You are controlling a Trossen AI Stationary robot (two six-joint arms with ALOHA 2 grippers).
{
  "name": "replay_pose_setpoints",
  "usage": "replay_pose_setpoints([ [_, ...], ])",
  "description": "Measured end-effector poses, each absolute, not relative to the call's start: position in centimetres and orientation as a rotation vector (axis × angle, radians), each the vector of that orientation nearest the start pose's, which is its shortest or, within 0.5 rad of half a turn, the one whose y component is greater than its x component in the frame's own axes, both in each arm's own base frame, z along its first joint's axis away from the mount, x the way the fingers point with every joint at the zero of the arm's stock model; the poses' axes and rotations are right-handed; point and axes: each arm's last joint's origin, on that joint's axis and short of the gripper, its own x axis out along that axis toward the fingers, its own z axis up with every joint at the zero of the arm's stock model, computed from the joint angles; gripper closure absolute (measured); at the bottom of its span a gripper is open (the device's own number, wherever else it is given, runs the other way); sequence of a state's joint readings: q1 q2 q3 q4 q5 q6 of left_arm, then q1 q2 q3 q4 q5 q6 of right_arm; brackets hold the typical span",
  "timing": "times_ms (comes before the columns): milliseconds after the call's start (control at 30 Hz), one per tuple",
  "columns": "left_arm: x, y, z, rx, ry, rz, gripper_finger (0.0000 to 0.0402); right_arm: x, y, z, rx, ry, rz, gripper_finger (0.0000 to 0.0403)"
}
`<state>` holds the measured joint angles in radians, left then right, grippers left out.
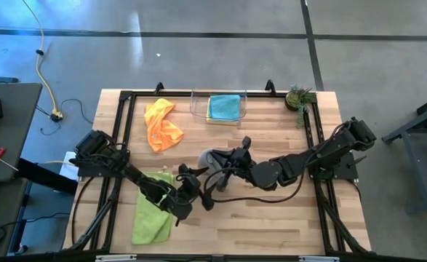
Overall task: Fold microfiber towels
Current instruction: Fold the gray towel on the table
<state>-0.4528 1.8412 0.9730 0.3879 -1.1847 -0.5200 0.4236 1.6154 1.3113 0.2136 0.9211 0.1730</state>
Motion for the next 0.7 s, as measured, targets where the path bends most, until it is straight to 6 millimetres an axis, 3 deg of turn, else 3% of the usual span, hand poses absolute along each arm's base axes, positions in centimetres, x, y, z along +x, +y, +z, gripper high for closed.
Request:
replay_pose_setpoints([
  [700,33.4,-15.3,18.1,-0.110,0.118,0.714,0.0106,34.6,12.9,34.6,0.050,0.024,-0.493,0.0403],
])
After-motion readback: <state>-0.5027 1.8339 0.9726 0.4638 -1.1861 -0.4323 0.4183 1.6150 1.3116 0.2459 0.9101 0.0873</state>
